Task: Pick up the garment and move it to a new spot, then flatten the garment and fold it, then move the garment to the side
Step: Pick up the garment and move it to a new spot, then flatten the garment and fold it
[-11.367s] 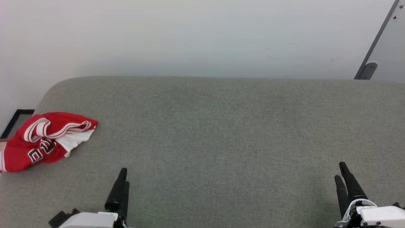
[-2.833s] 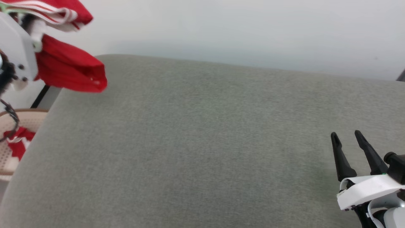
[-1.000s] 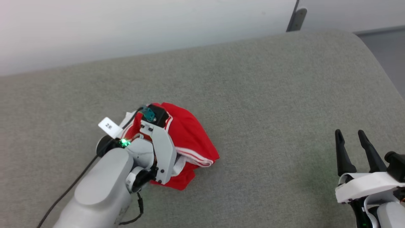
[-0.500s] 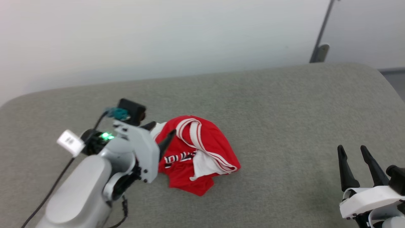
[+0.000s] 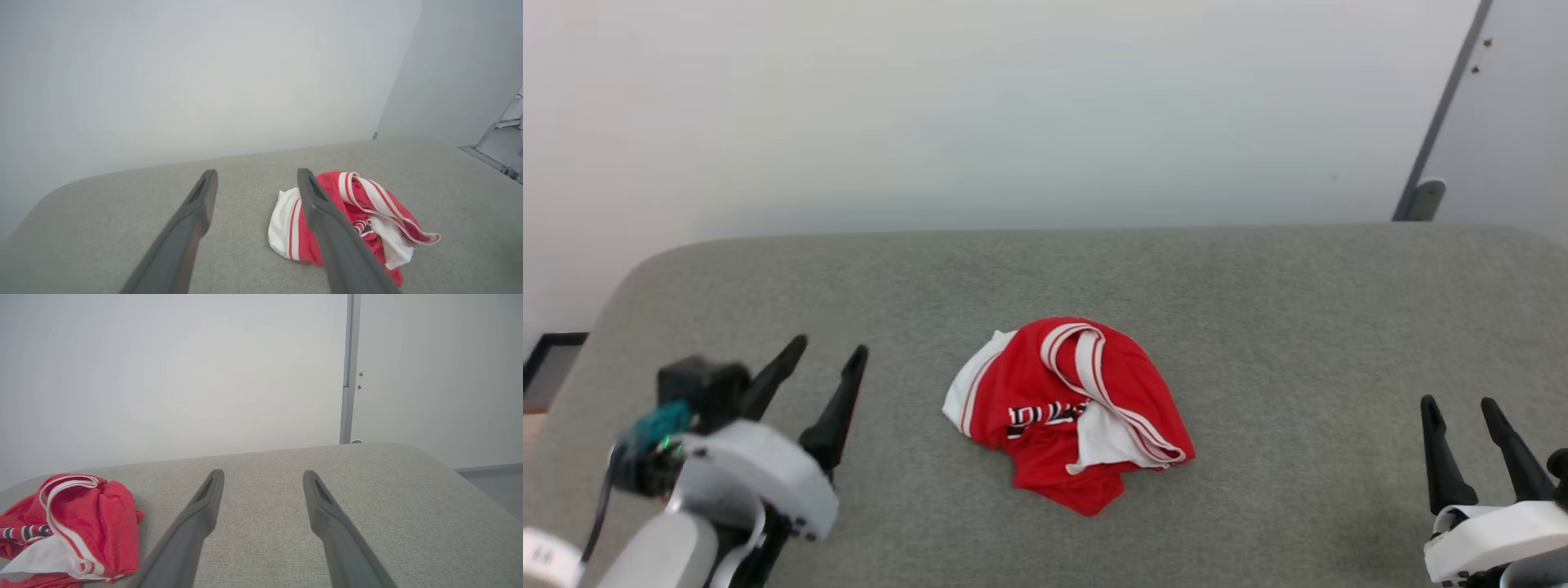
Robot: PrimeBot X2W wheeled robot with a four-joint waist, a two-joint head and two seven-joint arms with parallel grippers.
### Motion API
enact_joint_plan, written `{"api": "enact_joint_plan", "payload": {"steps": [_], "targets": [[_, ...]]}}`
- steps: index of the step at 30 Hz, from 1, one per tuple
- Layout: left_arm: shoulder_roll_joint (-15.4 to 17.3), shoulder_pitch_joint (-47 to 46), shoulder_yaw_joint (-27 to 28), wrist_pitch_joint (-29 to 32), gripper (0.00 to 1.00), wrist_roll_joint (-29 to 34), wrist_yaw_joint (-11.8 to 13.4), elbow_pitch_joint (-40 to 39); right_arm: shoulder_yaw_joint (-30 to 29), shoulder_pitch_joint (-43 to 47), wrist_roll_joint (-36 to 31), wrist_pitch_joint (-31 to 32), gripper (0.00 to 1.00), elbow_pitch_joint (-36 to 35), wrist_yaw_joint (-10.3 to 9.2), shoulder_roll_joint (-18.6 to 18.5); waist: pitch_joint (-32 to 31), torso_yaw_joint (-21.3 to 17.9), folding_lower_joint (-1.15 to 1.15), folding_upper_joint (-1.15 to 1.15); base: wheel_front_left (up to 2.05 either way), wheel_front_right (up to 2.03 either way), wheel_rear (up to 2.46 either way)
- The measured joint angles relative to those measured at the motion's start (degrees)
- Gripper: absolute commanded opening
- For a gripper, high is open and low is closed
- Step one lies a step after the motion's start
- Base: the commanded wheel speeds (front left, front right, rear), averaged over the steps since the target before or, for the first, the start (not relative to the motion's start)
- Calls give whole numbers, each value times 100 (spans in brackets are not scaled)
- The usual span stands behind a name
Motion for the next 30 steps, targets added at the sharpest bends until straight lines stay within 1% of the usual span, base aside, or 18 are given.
{"api": "enact_joint_plan", "payload": {"steps": [5, 11, 21, 30], "targets": [[9, 541, 307, -565, 100, -129, 123, -101, -130, 119, 0, 1, 100, -33, 0, -14, -79, 188, 0, 0, 0, 0, 0], [58, 957, 622, -1091, 100, -299, 98, 15, -205, 197, -4, 25, 100, -77, 0, -10, -160, 359, 0, 0, 0, 0, 0], [43, 1285, 829, -1313, 100, -554, 38, 171, -225, 294, -12, 71, 100, -157, 0, 30, -153, 481, 0, 0, 0, 0, 0], [85, 1254, 828, -1254, 100, -561, 67, 163, -169, 312, -10, 135, 100, -189, 0, 58, -98, 529, 0, 0, 0, 0, 0]]}}
